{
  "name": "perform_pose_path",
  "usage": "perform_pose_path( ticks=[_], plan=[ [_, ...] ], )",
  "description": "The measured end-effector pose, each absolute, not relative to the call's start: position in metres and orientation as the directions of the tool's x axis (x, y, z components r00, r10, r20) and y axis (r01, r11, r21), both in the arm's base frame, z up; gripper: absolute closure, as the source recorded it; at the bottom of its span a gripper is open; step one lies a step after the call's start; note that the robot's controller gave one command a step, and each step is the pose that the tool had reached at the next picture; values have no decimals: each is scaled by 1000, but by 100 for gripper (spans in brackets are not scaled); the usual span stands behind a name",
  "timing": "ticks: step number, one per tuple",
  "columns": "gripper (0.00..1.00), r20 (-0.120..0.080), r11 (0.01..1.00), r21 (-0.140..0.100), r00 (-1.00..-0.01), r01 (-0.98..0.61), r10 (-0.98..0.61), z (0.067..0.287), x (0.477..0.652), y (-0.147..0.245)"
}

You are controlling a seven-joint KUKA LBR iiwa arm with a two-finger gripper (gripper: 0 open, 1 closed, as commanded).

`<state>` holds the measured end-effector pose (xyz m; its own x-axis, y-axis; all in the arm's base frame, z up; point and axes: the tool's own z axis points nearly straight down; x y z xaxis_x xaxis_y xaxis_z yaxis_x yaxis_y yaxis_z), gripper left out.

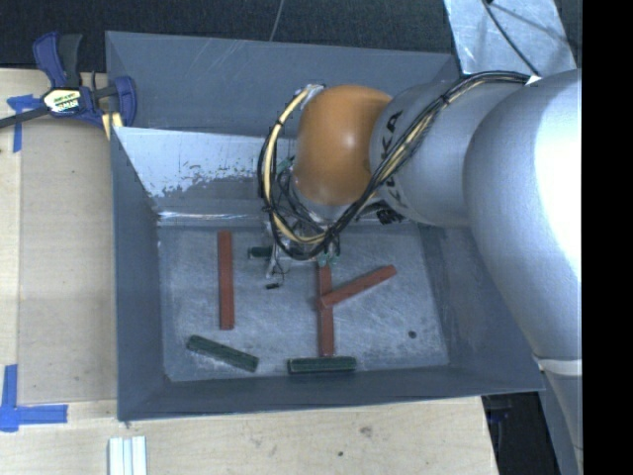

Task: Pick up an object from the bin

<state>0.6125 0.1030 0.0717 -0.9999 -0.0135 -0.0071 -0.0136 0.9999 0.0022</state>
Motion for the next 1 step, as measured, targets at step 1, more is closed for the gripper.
perform_pose_path(
  ticks=[1],
  plan=[
    [100, -7, 1000, 2, -1000, -13, -13, 72, 613, 103]
  ],
)
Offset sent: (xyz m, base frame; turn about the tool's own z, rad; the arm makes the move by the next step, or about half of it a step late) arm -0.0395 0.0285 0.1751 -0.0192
